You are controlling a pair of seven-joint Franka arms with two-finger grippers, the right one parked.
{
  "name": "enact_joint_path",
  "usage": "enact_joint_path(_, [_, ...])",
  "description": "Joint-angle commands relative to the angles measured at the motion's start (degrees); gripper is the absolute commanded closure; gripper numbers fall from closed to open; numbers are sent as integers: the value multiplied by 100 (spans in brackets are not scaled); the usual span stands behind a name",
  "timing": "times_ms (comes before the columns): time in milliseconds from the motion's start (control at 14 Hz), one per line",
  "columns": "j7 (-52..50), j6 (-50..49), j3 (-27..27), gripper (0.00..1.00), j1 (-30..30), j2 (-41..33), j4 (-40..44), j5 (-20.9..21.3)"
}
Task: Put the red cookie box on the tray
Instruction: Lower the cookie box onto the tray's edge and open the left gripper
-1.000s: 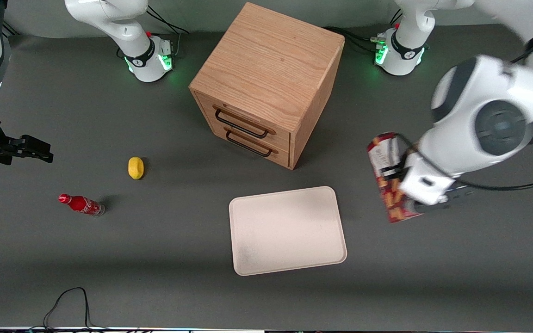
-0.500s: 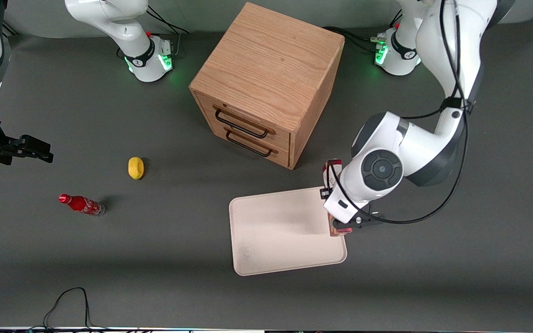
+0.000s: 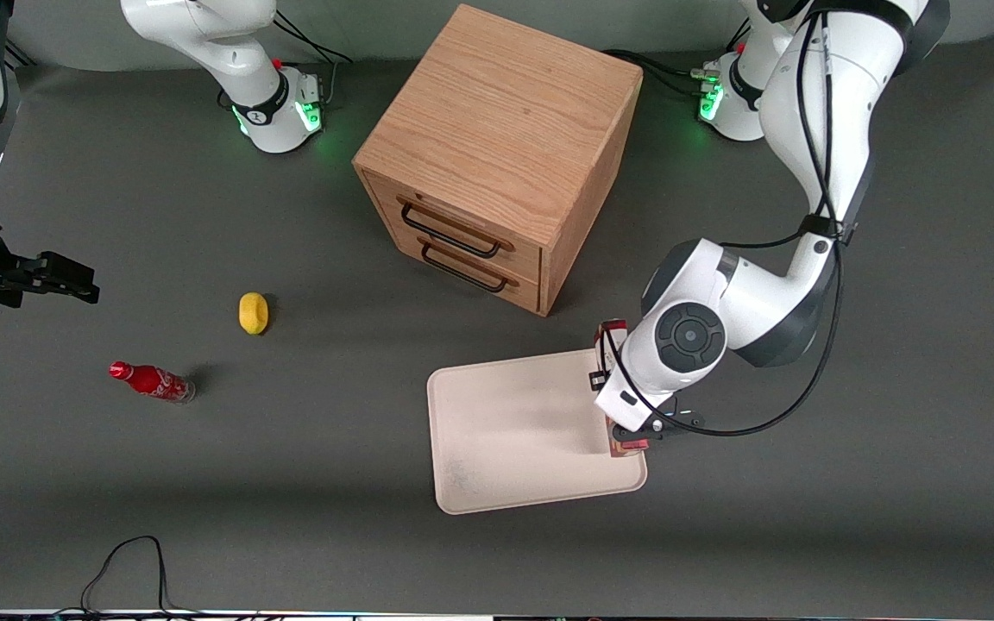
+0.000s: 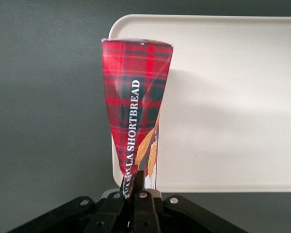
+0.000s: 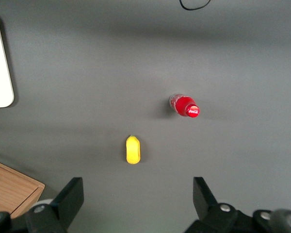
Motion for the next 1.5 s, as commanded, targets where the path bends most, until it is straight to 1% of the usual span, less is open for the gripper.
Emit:
enact_joint_path(0, [-339, 329, 50, 100, -71, 103, -88, 205])
enact_joint_path(143, [-558, 417, 50, 100, -71, 209, -97, 328])
enact_joint_path(429, [-612, 645, 68, 100, -71, 297, -176, 328])
enact_joint_path(857, [-612, 663, 138, 100, -71, 323, -177, 328])
enact_joint_path(929, [-621, 663, 138, 75, -79, 323, -177, 328])
enact_joint_path(1000, [-699, 672, 138, 1, -79, 323, -177, 328])
enact_joint_path(1429, [-761, 655, 147, 0, -123, 315, -168, 337])
